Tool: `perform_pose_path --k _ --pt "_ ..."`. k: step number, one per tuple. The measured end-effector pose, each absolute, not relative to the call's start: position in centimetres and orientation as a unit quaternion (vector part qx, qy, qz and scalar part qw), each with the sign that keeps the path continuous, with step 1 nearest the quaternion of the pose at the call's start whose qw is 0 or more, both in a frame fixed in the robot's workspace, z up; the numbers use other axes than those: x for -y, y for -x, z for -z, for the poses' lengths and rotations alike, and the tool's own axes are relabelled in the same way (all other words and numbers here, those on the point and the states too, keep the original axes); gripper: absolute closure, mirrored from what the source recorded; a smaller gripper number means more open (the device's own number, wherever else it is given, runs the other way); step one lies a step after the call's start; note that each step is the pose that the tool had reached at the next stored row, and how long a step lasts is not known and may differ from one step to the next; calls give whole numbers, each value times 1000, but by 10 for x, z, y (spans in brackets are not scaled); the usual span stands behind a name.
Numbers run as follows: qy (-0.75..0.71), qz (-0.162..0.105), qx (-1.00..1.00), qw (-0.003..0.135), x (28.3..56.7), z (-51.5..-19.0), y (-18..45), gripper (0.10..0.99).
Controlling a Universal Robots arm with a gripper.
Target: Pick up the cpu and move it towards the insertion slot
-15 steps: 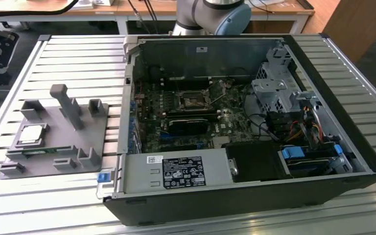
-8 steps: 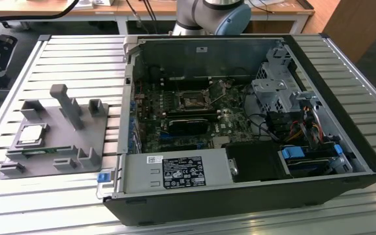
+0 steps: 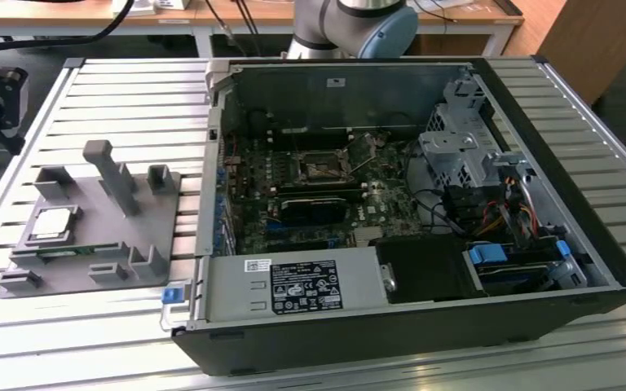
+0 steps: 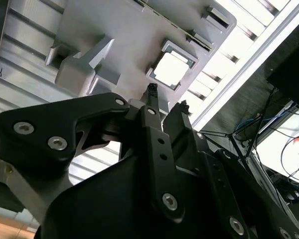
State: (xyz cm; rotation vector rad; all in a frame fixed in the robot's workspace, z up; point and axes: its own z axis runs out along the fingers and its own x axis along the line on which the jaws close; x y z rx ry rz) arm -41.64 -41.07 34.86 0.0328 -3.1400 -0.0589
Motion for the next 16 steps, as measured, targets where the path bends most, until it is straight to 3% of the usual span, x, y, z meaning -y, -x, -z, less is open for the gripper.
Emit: perform_pose_path --k 1,3,4,7,10,11,16 --pt "-11 19 1000 0 411 -347 417 796" --pt "-11 19 1000 0 411 -344 418 678" --pt "-11 19 1000 0 411 -343 419 678" --pt "-11 19 1000 0 411 -338 420 506" --pt "-11 19 1000 1 412 -333 421 447" --pt "-11 19 1000 0 412 -331 422 380" --pt "-11 19 1000 0 412 -322 423 380"
